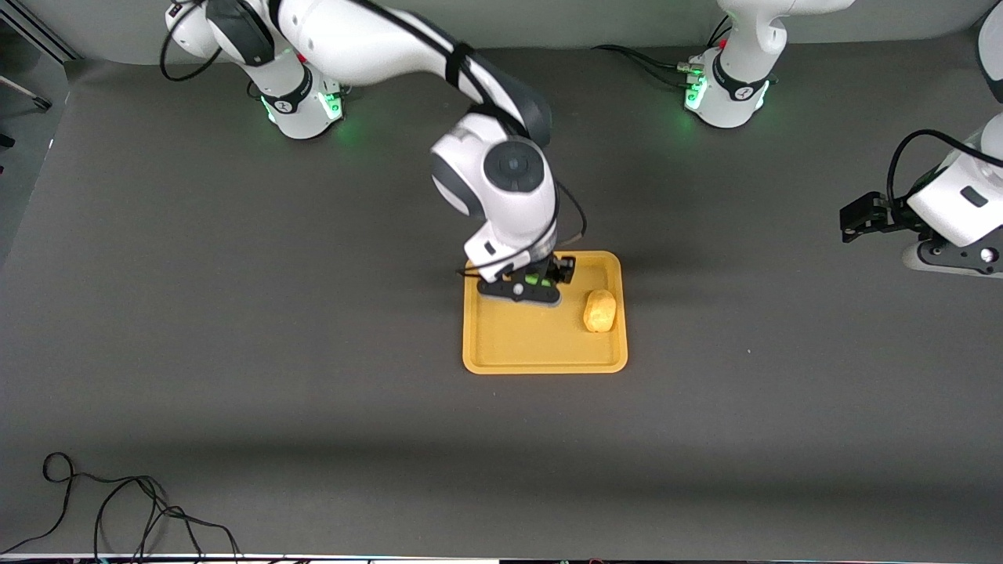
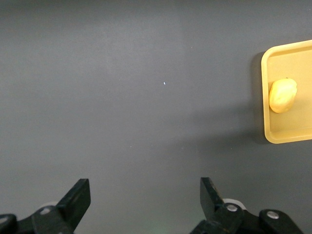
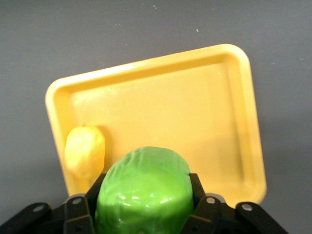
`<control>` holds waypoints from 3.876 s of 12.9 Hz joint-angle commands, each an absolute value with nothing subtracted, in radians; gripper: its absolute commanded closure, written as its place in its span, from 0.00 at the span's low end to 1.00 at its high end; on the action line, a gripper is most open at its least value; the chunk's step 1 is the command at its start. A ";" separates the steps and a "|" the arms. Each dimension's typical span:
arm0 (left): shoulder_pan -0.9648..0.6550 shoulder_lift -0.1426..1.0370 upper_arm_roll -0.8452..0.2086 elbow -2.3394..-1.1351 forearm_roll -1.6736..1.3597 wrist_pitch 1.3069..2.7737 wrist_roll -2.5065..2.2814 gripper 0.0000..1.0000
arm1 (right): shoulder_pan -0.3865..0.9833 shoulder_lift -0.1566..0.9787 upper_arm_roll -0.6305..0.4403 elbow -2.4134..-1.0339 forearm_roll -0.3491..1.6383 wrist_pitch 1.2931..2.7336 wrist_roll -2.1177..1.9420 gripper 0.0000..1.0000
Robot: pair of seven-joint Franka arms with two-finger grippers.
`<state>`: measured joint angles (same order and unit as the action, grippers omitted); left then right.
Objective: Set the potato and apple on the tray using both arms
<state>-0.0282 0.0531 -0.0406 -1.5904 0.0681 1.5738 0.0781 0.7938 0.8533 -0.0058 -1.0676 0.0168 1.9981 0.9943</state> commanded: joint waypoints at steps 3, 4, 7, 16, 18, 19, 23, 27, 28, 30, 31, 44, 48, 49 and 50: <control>0.037 -0.069 -0.041 -1.620 0.034 1.543 0.235 0.00 | 0.818 1.023 -0.012 -1.012 -0.041 2.156 1.012 0.68; 0.050 -0.074 -0.037 -1.624 -0.006 1.548 0.235 0.00 | 0.819 1.046 -0.014 -1.012 -0.052 2.189 1.014 0.67; 0.051 -0.092 -0.038 -1.712 -0.006 1.584 0.233 0.00 | 0.821 1.054 -0.015 -1.048 -0.058 2.227 1.022 0.67; 0.055 -0.011 -0.037 -1.623 0.009 1.588 0.219 0.00 | 0.821 0.978 -0.017 -1.068 -0.087 2.171 1.042 0.00; 0.055 -0.011 -0.037 -1.629 0.014 1.600 0.221 0.00 | 0.822 0.873 -0.011 -1.055 -0.087 2.004 1.043 0.00; 0.055 -0.011 -0.037 -1.629 0.014 1.601 0.221 0.00 | 0.822 0.803 -0.008 -1.054 -0.084 1.917 1.042 0.00; 0.061 -0.008 -0.035 -1.629 0.014 1.606 0.221 0.00 | 0.804 0.570 -0.023 -1.078 -0.040 1.651 1.019 0.00; 0.061 -0.005 -0.035 -1.629 0.014 1.609 0.221 0.00 | 0.660 0.381 -0.069 -1.214 -0.046 1.520 0.768 0.00; 0.061 -0.005 -0.037 -1.629 0.014 1.608 0.221 0.00 | 0.591 0.323 -0.069 -1.283 -0.038 1.537 0.688 0.00; 0.061 -0.006 -0.037 -1.631 0.014 1.602 0.219 0.00 | 0.462 0.211 -0.063 -1.429 -0.037 1.594 0.553 0.00; 0.063 -0.011 -0.035 -1.637 0.014 1.601 0.219 0.00 | 0.395 0.160 -0.060 -1.498 -0.032 1.627 0.498 0.00; 0.063 -0.011 -0.035 -1.649 0.041 1.652 0.206 0.00 | -0.026 0.020 -0.014 -1.603 0.002 1.577 0.021 0.00; 0.089 -0.008 -0.035 -1.647 0.031 1.619 0.203 0.00 | -0.023 0.025 -0.011 -1.588 0.003 1.551 0.020 0.00; 0.087 -0.008 -0.035 -1.643 0.031 1.591 0.201 0.00 | -0.025 0.023 -0.011 -1.589 0.003 1.551 0.020 0.00; 0.087 -0.009 -0.037 -1.641 0.031 1.580 0.201 0.00 | -0.025 0.023 -0.012 -1.589 0.003 1.551 0.020 0.00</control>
<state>0.0838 0.0009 -0.0301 -1.6430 0.0264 1.6106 0.2154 -0.0269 0.0273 -0.0051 -1.5974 -0.0128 1.5661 0.0436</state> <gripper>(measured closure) 0.000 0.000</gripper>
